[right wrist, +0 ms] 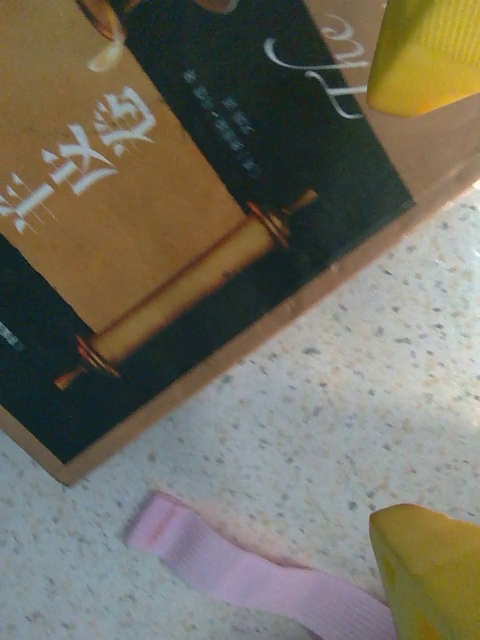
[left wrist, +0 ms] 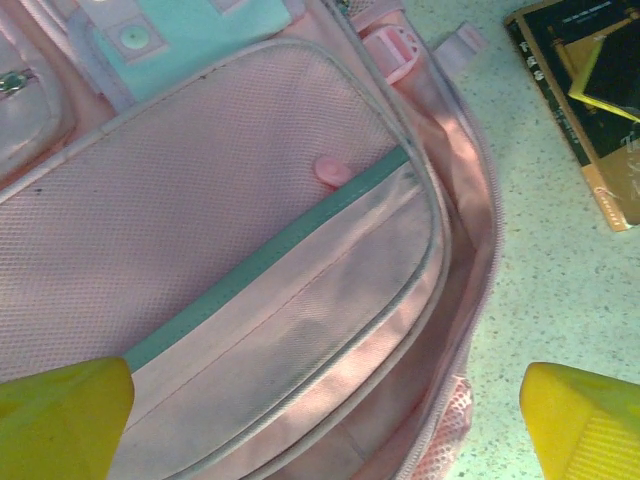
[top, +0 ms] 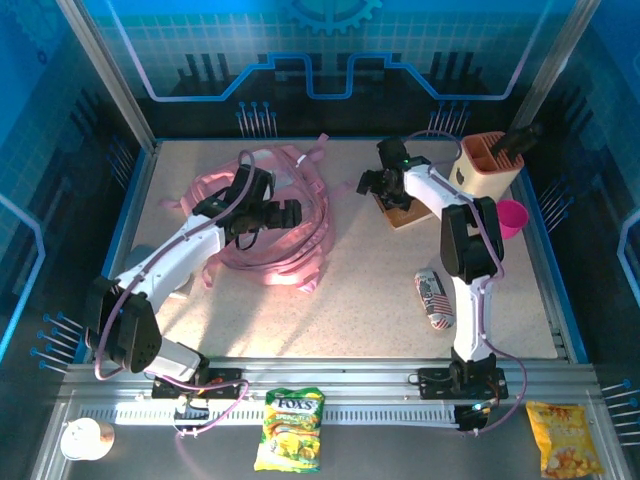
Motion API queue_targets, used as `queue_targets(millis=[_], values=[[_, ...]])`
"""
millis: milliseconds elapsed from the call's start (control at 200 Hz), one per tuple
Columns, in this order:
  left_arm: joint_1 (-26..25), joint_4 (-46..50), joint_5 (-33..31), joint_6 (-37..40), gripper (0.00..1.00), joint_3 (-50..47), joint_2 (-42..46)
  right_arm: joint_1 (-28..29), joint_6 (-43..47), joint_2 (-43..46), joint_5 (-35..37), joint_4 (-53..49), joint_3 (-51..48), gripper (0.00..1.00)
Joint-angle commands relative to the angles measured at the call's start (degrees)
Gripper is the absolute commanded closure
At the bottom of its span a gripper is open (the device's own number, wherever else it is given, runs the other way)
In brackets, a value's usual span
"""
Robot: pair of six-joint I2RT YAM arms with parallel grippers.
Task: Pack the student bag
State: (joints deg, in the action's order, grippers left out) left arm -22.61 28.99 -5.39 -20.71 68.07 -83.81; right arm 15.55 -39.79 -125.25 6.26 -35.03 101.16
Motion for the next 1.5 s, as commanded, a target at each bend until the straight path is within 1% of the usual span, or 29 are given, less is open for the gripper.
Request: queue_targets(millis=[0, 155, 260, 390, 450, 545, 630, 705, 805, 890, 960, 1076, 1151, 1231, 1286, 1391, 1431, 1496], values=[[0.3, -1.7, 4.4, -0.6, 0.01, -0.3, 1.6, -1.3, 1.1, -3.5, -2.4, -5.3, 4.4, 0.0], [0.3, -1.8, 6.7, -0.9, 0.01, 0.3, 1.0, -1.3, 0.4, -5.4, -3.1, -7.7, 5.2, 0.0], [0.3, -1.8, 8.1, -1.2, 0.01, 1.1, 0.6, -1.2, -2.1, -4.6, -3.4, -7.1, 1.6, 0.0], [0.3, -2.1, 10.5, -1.1, 0.01, 1.9, 0.0, -0.6, -6.1, -2.3, -8.4, -4.5, -4.8, 0.01], [0.3, -2.2, 11.9, -1.2, 0.01, 2.4, -0.6, 0.5, -8.0, -0.5, -10.5, -2.3, -8.6, 0.01], [0.2, -2.9, 16.0, -0.9, 0.01, 3.3, -2.4, 3.2, -11.4, 2.6, -12.7, 1.0, -13.8, 0.02], [0.1, -2.8, 19.2, -1.7, 0.01, 4.4, -4.9, 6.0, -16.3, 5.4, -13.3, 2.4, -18.2, 0.04], [-0.2, -2.7, 21.8, -2.8, 0.01, 5.6, -7.2, 8.8, -21.6, 8.4, -12.6, 5.7, -23.3, 0.06], [-1.0, -2.8, 23.0, -3.9, 0.02, 6.8, -9.1, 11.6, -27.2, 12.0, -13.1, 11.4, -28.7, 0.08], [-1.9, -2.8, 23.1, -4.3, 0.02, 7.9, -10.0, 12.1, -29.3, 15.2, -13.9, 15.6, -31.5, 0.09], [-2.7, -2.8, 23.6, -4.8, 0.03, 9.1, -10.6, 11.1, -28.3, 18.0, -14.1, 17.1, -31.8, 0.1], [-4.6, -3.3, 24.3, -6.7, 0.05, 10.3, -11.8, 8.7, -24.0, 22.3, -14.1, 18.6, -32.0, 0.11], [-6.1, -4.3, 24.6, -8.9, 0.09, 10.7, -12.8, 6.8, -20.3, 23.9, -13.1, 18.3, -32.2, 0.11], [-7.7, -5.2, 25.1, -12.1, 0.14, 11.4, -14.6, 4.5, -16.0, 23.9, -13.6, 16.8, -31.7, 0.12], [-9.0, -5.4, 25.3, -14.1, 0.17, 12.3, -16.1, 3.3, -12.8, 23.2, -13.7, 14.4, -30.6, 0.14], [-11.5, -5.8, 23.5, -17.8, 0.23, 13.9, -19.3, 2.1, -5.4, 20.4, -12.8, 8.3, -26.5, 0.2], [-12.4, -5.9, 23.2, -18.9, 0.25, 14.5, -20.7, 2.2, -2.5, 19.1, -11.1, 5.1, -24.2, 0.23], [-13.5, -4.9, 22.5, -19.8, 0.27, 16.4, -23.1, 2.3, 0.6, 17.4, -5.3, -0.5, -20.8, 0.25]])
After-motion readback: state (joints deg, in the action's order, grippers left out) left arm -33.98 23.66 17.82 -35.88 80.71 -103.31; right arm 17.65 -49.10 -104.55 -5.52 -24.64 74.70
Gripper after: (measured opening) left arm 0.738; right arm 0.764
